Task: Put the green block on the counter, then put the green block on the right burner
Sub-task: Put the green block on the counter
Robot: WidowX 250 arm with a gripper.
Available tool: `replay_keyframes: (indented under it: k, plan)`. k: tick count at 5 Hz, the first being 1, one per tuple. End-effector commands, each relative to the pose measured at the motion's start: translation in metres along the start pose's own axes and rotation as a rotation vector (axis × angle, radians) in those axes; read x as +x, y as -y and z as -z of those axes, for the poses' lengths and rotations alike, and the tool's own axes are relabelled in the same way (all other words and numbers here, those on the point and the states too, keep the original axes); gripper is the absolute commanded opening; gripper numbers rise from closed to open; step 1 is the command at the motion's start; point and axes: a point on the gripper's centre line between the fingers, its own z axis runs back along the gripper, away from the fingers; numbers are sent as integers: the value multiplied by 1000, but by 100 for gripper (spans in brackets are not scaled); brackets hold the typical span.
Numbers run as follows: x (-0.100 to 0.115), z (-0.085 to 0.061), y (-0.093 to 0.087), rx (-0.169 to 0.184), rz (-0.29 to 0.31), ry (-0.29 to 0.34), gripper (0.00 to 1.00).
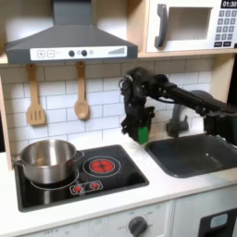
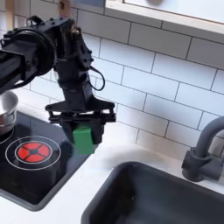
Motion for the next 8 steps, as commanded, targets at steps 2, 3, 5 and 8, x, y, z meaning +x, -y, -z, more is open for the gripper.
replay_keyframes:
  k: [2, 3, 5, 8]
  plan:
    - [-37, 4, -6, 45, 66, -20, 0]
    - [-43, 8, -14, 77, 81, -30, 0]
    - [-56, 10, -16, 87, 109, -38, 0]
    - [-73, 23, -24, 129, 133, -54, 0]
